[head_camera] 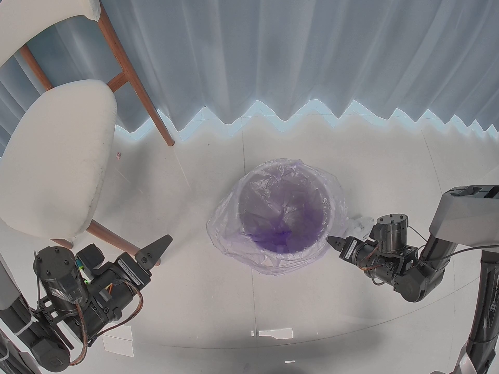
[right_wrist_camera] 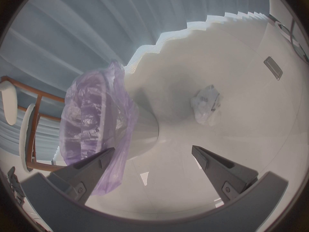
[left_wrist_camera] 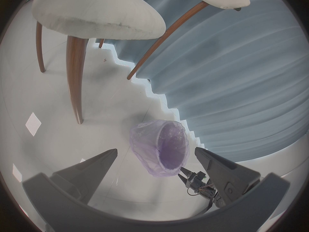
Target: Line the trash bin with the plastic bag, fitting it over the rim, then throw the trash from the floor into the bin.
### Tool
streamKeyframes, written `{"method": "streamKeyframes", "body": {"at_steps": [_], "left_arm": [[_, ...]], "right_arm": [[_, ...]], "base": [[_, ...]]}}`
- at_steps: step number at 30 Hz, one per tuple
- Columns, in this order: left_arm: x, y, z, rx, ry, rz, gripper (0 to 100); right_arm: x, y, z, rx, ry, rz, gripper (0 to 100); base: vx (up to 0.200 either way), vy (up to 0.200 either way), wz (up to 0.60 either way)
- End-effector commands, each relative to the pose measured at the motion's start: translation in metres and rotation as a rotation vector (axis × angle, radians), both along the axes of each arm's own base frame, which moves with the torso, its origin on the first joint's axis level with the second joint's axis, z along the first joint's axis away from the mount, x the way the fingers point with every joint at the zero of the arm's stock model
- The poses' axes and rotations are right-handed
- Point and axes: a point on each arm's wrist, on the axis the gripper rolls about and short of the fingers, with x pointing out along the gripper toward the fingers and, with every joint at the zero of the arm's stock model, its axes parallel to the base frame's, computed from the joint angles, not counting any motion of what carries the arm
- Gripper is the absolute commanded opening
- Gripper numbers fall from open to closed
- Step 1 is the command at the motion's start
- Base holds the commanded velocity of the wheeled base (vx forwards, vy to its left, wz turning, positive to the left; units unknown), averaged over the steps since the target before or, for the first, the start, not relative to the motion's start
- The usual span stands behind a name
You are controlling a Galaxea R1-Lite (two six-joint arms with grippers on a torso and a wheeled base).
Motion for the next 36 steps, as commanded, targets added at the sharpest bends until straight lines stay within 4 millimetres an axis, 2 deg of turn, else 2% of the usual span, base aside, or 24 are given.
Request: {"method": "streamKeyframes", "body": {"at_steps": [1,11,12,23,28,30,36], "left_arm": [[0.000,0.000,-0.001,0.002,0.004,0.000,100],[-0.002,0.001,-0.003,0.010,0.014,0.006,100],[-0.002,0.001,-0.003,0.011,0.014,0.010,100],[-0.005,0.003,0.004,-0.005,-0.015,0.022,100],[-0.007,0.004,0.002,0.000,-0.007,0.022,100],[-0.007,0.005,0.002,0.001,-0.004,0.022,100],[-0.011,0.007,0.000,0.010,0.007,0.022,100]], "right_arm": [[-0.009,0.004,-0.007,-0.013,0.039,0.014,100],[-0.005,0.004,-0.019,-0.026,0.047,-0.008,100],[-0.004,0.005,-0.021,-0.025,0.044,-0.008,0],[0.034,0.011,-0.023,-0.023,-0.059,-0.006,0],[0.039,0.012,-0.037,-0.069,-0.043,0.017,0],[0.044,0.012,-0.053,-0.113,-0.029,0.038,0],[0.056,0.013,-0.068,-0.127,-0.027,0.042,0]], "base": [[0.000,0.000,0.00],[0.000,0.000,0.00],[0.000,0.000,0.00],[0.000,0.000,0.00],[0.000,0.000,0.00],[0.000,0.000,0.00],[0.000,0.000,0.00]]}}
